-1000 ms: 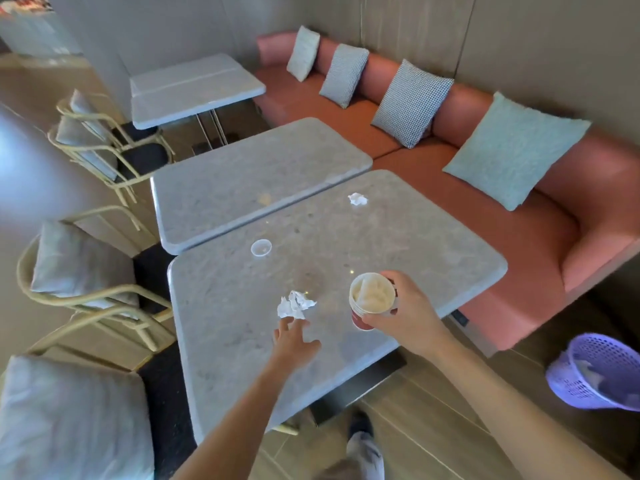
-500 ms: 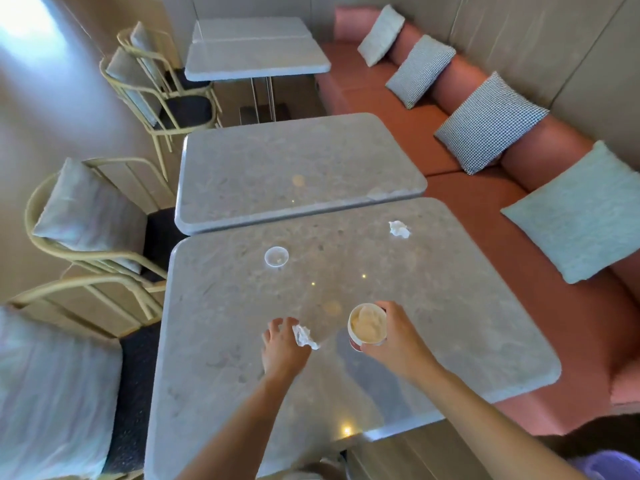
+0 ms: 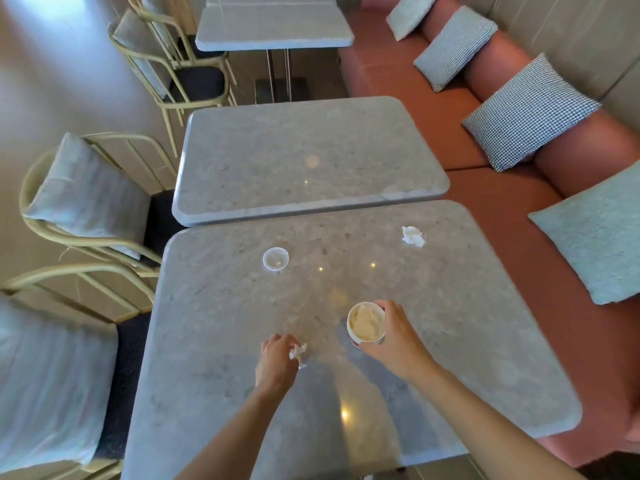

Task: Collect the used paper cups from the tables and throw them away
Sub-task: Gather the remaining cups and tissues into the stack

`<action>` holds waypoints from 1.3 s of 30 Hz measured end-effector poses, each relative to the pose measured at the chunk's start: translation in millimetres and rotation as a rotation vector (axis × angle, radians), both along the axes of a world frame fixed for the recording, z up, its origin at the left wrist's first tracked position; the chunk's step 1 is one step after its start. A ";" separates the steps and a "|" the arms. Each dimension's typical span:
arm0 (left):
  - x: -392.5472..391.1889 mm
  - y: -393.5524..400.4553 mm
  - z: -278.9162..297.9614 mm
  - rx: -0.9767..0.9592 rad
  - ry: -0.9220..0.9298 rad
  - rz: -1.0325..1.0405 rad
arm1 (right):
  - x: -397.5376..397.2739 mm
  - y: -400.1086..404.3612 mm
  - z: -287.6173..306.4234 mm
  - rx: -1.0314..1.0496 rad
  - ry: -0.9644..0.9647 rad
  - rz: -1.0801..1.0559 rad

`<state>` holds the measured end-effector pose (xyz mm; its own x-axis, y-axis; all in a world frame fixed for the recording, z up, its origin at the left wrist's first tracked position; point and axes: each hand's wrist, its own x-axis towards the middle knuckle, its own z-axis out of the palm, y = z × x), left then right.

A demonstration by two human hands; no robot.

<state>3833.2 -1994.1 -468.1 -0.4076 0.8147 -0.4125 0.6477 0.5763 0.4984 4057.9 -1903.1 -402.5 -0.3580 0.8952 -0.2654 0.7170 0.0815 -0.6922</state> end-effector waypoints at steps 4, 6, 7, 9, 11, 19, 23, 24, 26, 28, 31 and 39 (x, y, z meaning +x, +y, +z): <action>6.2 8.9 9.1 0.149 -0.092 0.082 | 5.4 8.9 -4.0 -0.021 0.016 0.024; 13.5 21.0 28.0 0.293 -0.128 0.103 | 7.5 13.3 -5.9 -0.025 0.022 0.048; 18.8 28.0 40.4 0.371 -0.157 0.114 | 8.3 15.5 -6.4 -0.025 0.023 0.062; 32.8 42.5 65.8 0.495 -0.234 0.141 | 10.4 20.1 -6.4 -0.029 0.032 0.086; 50.5 55.6 87.5 0.566 -0.301 0.124 | 13.3 24.6 -6.4 -0.030 0.044 0.119; 101.4 87.6 94.8 0.462 -0.126 -0.268 | 27.3 55.8 -10.7 -0.074 0.075 0.348; 105.3 94.7 85.7 0.320 -0.002 -0.358 | 46.9 82.1 -20.4 -0.176 -0.024 0.430; 106.6 96.7 86.0 0.265 0.028 -0.357 | 52.1 89.9 -23.0 -0.176 -0.044 0.456; 108.5 102.8 89.9 0.123 0.114 -0.397 | 60.4 109.2 -26.6 -0.182 -0.080 0.501; 109.9 109.2 95.8 0.023 0.164 -0.432 | 65.5 134.2 -30.5 -0.177 -0.136 0.527; 107.4 114.5 104.2 -0.053 0.199 -0.472 | 63.9 177.4 -38.6 -0.078 -0.246 0.473; 108.7 116.3 108.6 -0.404 0.247 -0.529 | 53.6 257.5 -51.5 0.062 -0.422 0.319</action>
